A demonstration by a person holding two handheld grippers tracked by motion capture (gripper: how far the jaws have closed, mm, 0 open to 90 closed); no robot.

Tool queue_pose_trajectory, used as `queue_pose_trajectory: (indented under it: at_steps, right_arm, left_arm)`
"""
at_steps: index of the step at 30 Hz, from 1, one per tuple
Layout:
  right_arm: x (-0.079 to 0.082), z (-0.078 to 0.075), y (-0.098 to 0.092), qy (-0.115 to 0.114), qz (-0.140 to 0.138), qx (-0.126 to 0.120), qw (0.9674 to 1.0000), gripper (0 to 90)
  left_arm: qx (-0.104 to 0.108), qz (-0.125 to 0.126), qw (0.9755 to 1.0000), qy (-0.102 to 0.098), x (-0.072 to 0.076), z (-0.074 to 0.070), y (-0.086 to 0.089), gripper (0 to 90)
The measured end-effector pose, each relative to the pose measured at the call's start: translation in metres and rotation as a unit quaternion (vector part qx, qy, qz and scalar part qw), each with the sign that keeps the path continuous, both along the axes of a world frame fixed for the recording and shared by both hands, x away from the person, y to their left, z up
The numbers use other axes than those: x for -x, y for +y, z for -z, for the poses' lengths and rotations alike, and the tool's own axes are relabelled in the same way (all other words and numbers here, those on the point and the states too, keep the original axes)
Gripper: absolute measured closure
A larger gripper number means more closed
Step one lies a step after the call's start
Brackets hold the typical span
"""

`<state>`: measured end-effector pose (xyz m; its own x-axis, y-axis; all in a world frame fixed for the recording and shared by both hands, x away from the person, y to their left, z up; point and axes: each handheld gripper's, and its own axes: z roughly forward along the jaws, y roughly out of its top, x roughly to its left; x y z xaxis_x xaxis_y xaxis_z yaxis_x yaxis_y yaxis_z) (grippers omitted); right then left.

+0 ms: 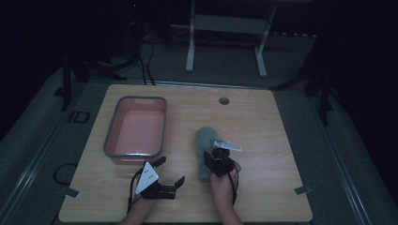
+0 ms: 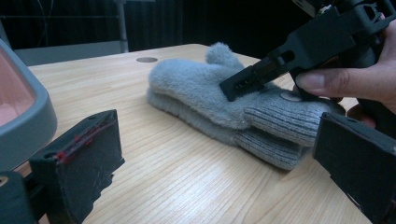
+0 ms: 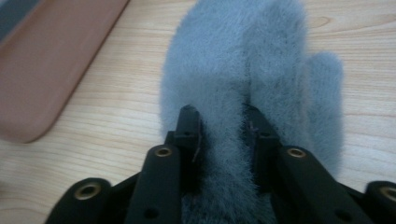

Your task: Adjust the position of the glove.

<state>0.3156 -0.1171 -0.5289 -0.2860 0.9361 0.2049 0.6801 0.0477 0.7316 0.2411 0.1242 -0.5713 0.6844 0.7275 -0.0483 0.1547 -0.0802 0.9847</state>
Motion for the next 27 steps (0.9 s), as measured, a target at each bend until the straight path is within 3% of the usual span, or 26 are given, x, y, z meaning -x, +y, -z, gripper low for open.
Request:
queue_pose_trajectory:
  at_steps: [6,10,13,16,17,21,23,24,25,27]
  right_arm:
    - [0.004,-0.014,-0.004,-0.015,-0.022,-0.008,0.9996,55.2]
    - [0.004,-0.027,-0.01,-0.033,-0.058,0.012,0.9977,39.4]
    - [0.003,-0.031,-0.02,-0.045,-0.076,0.016,0.9959,33.8]
    - [0.0,-0.035,-0.033,-0.036,-0.088,0.017,0.9953,20.5]
    - [-0.002,-0.035,-0.037,-0.03,-0.1,0.016,0.9944,15.0]
    - [-0.007,-0.037,-0.052,-0.032,-0.133,0.015,0.9904,14.1]
    - [-0.009,-0.036,-0.059,-0.068,-0.152,0.015,0.9859,14.2]
    - [-0.01,-0.036,-0.062,-0.085,-0.161,0.028,0.9829,14.2]
    - [-0.01,-0.036,-0.064,-0.097,-0.161,0.038,0.9814,14.5]
    - [-0.011,-0.035,-0.07,-0.11,-0.174,0.035,0.978,15.0]
  left_arm:
    - [-0.001,0.0,1.0,-0.001,0.0,0.0,0.0,1.8]
    - [-0.005,0.0,1.0,0.0,0.0,0.0,-0.001,1.8]
    - [-0.006,-0.002,1.0,0.003,-0.001,0.0,-0.001,1.8]
    - [-0.011,-0.005,0.9999,0.006,-0.001,-0.001,-0.003,1.8]
    - [-0.015,-0.007,0.9998,0.008,-0.001,-0.001,-0.003,1.7]
    - [-0.033,-0.014,0.9991,0.023,-0.003,-0.002,-0.006,1.8]
    - [-0.023,-0.009,0.9983,0.052,-0.005,-0.002,-0.006,1.8]
    - [-0.023,-0.01,0.9979,0.06,-0.006,-0.003,-0.007,1.8]
    - [-0.027,-0.009,0.9974,0.066,-0.006,-0.003,-0.008,1.8]
    - [-0.018,0.003,0.9962,0.086,-0.007,-0.005,-0.009,1.8]
